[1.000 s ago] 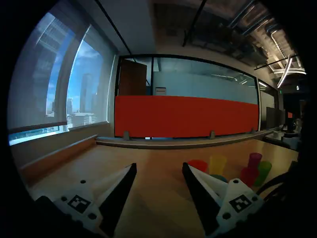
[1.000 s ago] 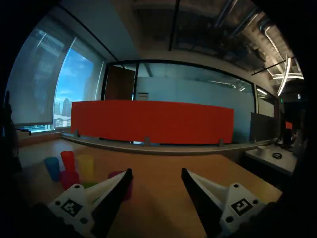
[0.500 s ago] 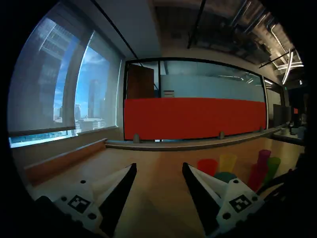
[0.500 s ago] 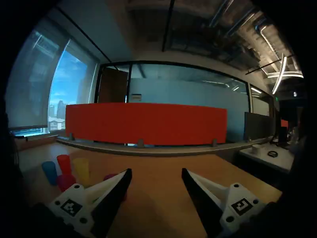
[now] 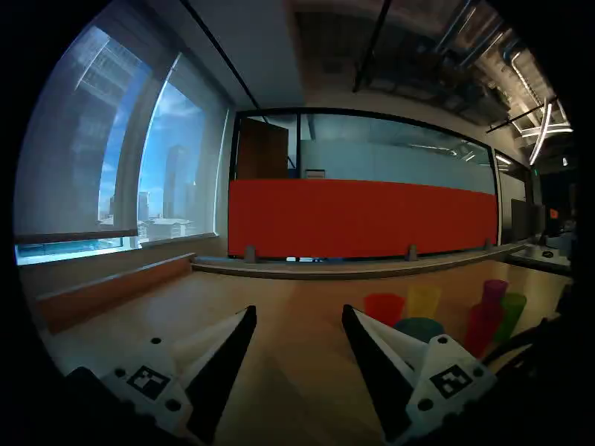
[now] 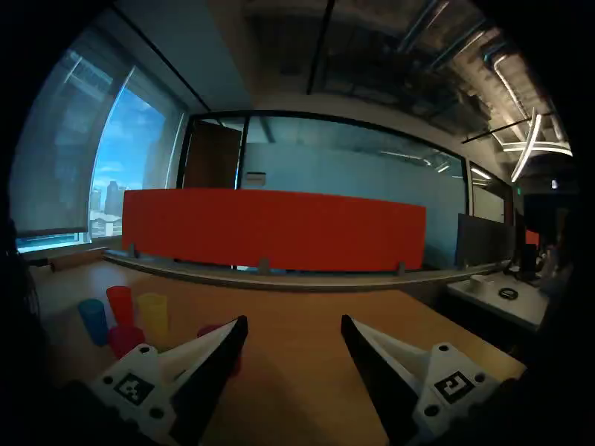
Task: Pour water
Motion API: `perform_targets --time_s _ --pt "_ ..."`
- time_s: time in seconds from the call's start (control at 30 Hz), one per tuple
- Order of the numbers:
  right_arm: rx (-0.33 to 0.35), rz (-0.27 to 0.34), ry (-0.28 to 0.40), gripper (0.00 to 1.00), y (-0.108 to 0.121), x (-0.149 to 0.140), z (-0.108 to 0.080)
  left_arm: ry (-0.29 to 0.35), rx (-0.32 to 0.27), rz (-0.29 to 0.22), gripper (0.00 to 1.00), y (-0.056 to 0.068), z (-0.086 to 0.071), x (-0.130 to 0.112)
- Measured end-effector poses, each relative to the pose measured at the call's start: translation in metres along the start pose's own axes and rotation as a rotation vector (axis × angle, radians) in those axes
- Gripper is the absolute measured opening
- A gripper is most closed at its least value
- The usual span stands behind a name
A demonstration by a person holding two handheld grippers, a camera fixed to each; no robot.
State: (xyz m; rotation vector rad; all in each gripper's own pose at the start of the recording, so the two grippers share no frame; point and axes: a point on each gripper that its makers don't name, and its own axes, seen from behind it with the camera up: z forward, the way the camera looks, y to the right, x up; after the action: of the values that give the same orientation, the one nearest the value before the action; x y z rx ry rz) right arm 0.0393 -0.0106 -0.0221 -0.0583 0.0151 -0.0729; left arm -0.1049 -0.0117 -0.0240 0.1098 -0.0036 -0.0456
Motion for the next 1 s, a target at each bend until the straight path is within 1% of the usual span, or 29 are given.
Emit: perform_targets --time_s 0.2,0.6,0.8,1.0 --pt "-0.001 -0.002 -0.004 0.97 0.000 0.000 0.000 -0.004 -0.003 0.010 0.85 0.005 0.002 -0.005" --pt "0.004 -0.007 -0.013 0.97 -0.002 -0.001 0.001 0.000 -0.007 0.010 0.85 0.013 0.004 -0.001" --pt "0.004 -0.008 -0.011 0.97 -0.002 0.002 0.001 0.003 -0.005 0.020 0.85 0.014 0.005 -0.002" --pt "0.003 -0.007 -0.008 0.97 -0.001 0.005 0.000 -0.002 -0.013 0.010 0.85 0.016 0.005 -0.005"
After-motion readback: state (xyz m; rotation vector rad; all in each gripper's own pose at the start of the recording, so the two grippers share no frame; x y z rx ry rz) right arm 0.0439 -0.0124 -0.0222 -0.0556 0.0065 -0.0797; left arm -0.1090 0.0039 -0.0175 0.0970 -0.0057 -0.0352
